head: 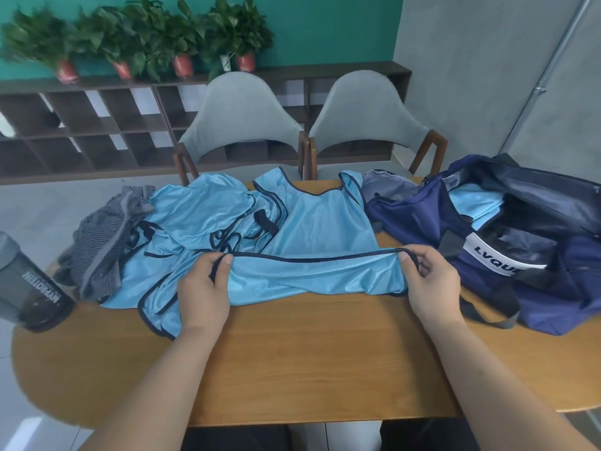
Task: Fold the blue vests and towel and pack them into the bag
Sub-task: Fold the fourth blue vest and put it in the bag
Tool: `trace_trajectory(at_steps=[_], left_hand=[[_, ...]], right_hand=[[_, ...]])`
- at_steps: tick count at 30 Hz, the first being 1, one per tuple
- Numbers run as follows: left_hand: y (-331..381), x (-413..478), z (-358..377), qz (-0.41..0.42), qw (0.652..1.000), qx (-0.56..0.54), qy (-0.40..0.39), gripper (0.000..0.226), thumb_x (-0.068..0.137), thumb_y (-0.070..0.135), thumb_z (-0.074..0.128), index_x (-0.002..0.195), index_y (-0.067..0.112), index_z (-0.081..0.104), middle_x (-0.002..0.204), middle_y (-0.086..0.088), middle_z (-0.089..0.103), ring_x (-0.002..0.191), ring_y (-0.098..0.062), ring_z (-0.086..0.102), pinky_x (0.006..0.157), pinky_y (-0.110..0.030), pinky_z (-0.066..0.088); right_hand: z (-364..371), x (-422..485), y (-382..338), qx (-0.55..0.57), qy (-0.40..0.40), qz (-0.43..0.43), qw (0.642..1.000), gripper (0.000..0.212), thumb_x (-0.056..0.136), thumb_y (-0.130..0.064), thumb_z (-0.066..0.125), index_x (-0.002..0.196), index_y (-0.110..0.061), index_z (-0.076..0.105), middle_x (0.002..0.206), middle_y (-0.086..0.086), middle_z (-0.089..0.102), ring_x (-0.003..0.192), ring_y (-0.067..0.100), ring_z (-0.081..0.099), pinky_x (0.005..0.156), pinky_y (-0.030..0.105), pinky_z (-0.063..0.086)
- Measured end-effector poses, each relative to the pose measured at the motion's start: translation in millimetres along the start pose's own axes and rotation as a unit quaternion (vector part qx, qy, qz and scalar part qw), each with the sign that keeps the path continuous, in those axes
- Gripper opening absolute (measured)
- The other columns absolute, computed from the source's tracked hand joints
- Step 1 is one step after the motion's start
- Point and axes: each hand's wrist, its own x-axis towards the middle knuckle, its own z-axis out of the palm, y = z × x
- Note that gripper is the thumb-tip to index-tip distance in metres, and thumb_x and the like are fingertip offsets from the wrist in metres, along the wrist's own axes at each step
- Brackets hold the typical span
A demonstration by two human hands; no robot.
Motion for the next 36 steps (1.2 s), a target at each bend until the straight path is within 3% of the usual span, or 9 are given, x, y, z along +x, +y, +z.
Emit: trace_trajectory(at_steps=[6,10,13,17,19,21,26,32,36], left_hand=[[6,-2,-4,0.016,0.999,0.017,-0.024,0.031,0.103,0.046,0.06,0.117,0.02,0.07,0.097,0.013,0.07,0.091,-0.005,0.064,0.082,-0.029,0.051],[25,0,-13,-0.005,0.999,-0.033,-0.037,0.027,0.102,0.043,0.065,0.11,0.019,0.074,0.089,0.019,0.071,0.087,0.013,0.063,0.077,-0.013,0.046],[48,19,-30,0.011,0.995,-0.077,-0.059,0.02,0.099,0.038,0.07,0.097,0.019,0.075,0.078,0.021,0.072,0.08,0.007,0.066,0.071,-0.011,0.045],[84,57,-64,0.088,0.988,-0.045,-0.116,0.011,0.094,0.036,0.077,0.095,0.026,0.073,0.08,0.006,0.074,0.079,-0.014,0.07,0.075,-0.031,0.055],[102,77,-82,0.117,0.98,-0.021,-0.159,0.008,0.095,0.033,0.077,0.095,0.027,0.071,0.085,-0.003,0.076,0.087,-0.029,0.072,0.084,-0.044,0.057],[119,97,-97,0.157,0.97,0.05,-0.178,0.01,0.097,0.038,0.074,0.096,0.029,0.069,0.082,-0.009,0.074,0.085,-0.035,0.07,0.082,-0.048,0.057],[167,136,-123,0.198,0.944,0.231,-0.127,0.018,0.104,0.039,0.061,0.094,0.025,0.065,0.079,0.002,0.07,0.076,-0.026,0.068,0.071,-0.043,0.056],[231,160,-148,0.207,0.934,0.289,-0.033,0.025,0.108,0.032,0.056,0.101,0.013,0.071,0.1,-0.009,0.065,0.087,-0.033,0.064,0.077,-0.045,0.057],[269,162,-165,0.175,0.946,0.273,0.023,0.018,0.108,0.023,0.05,0.095,0.021,0.062,0.091,-0.008,0.068,0.078,-0.031,0.063,0.069,-0.038,0.052]], right_hand=[[-3,-1,-4,-0.039,0.009,-0.006,0.999,0.01,0.097,-0.029,0.071,0.101,-0.037,0.069,0.091,-0.011,0.072,0.089,0.013,0.066,0.084,0.035,0.056],[-9,4,-18,-0.017,0.006,0.002,1.0,0.015,0.098,-0.023,0.071,0.099,-0.037,0.066,0.093,-0.01,0.071,0.091,0.017,0.066,0.083,0.035,0.056],[-23,27,-45,0.0,0.003,-0.018,1.0,0.013,0.1,-0.024,0.068,0.103,-0.036,0.069,0.099,-0.014,0.072,0.096,0.011,0.067,0.088,0.033,0.056],[-48,73,-92,-0.062,-0.015,-0.063,0.996,0.014,0.101,-0.026,0.066,0.112,-0.029,0.074,0.103,-0.013,0.073,0.099,0.01,0.068,0.093,0.036,0.056],[-61,94,-117,-0.091,-0.036,-0.074,0.992,0.01,0.099,-0.024,0.069,0.106,-0.028,0.075,0.099,-0.009,0.074,0.092,0.013,0.068,0.091,0.038,0.056],[-73,112,-139,-0.131,-0.067,-0.091,0.985,0.011,0.096,-0.023,0.074,0.094,-0.033,0.073,0.091,-0.004,0.075,0.079,0.013,0.066,0.083,0.035,0.054],[-92,133,-199,-0.2,-0.094,-0.145,0.964,0.014,0.091,-0.028,0.079,0.084,-0.038,0.072,0.084,-0.01,0.074,0.081,0.011,0.067,0.079,0.03,0.049],[-105,146,-262,-0.223,-0.054,-0.153,0.961,0.01,0.087,-0.036,0.083,0.089,-0.028,0.078,0.081,-0.008,0.072,0.076,0.015,0.062,0.068,0.027,0.043],[-114,148,-297,-0.187,0.009,-0.181,0.966,0.014,0.088,-0.037,0.083,0.09,-0.024,0.078,0.08,-0.009,0.07,0.082,0.02,0.064,0.07,0.026,0.041]])
